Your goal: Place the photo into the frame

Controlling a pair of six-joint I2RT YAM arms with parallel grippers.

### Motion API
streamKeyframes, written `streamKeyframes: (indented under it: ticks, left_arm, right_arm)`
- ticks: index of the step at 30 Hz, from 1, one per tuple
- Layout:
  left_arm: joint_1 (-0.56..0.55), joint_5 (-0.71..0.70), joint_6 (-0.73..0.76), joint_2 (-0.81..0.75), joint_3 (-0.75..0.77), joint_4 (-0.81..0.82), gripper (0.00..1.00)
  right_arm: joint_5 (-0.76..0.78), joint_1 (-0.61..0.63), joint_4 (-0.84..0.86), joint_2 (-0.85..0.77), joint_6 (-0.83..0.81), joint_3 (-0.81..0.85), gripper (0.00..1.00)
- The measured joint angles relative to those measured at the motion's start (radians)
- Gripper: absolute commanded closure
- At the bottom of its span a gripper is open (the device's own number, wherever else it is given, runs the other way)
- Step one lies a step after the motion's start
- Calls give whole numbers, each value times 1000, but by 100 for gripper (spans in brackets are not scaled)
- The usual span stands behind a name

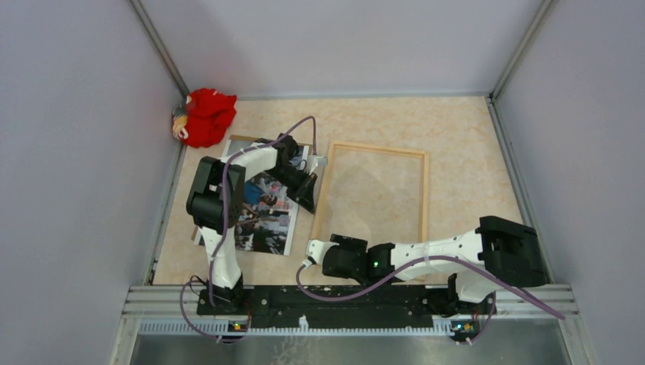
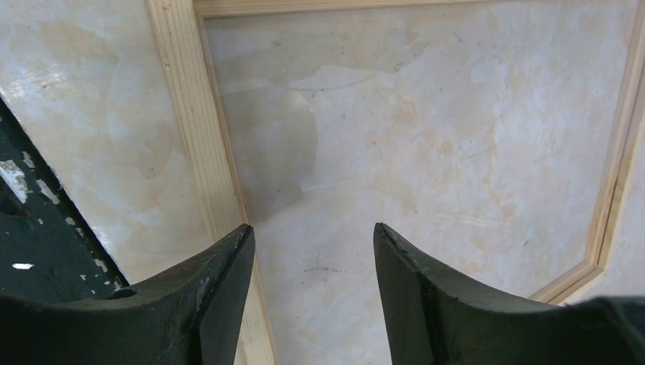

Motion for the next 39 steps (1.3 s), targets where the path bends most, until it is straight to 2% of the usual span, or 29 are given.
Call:
streamKeyframes:
  ticks: [9,20,33,34,39]
  left_arm:
    - [-25,-40,-1,33,0,16,92]
    - [-28,-13,13,33,49,-18,89]
    - [-28,-10,21,32,55,-32,89]
    - [-28,-10,21,32,55,-32,89]
    - [-28,-10,21,32,55,-32,89]
  right_arm:
    - [55,0,2,-5,-32,0,44]
    - [80,0,14,-14,-42,0,45]
    - [186,0,40,-88,-89,0,56]
    - [192,0,41,-95,-94,0,55]
    - [185,0,14,-117,-77,0,34]
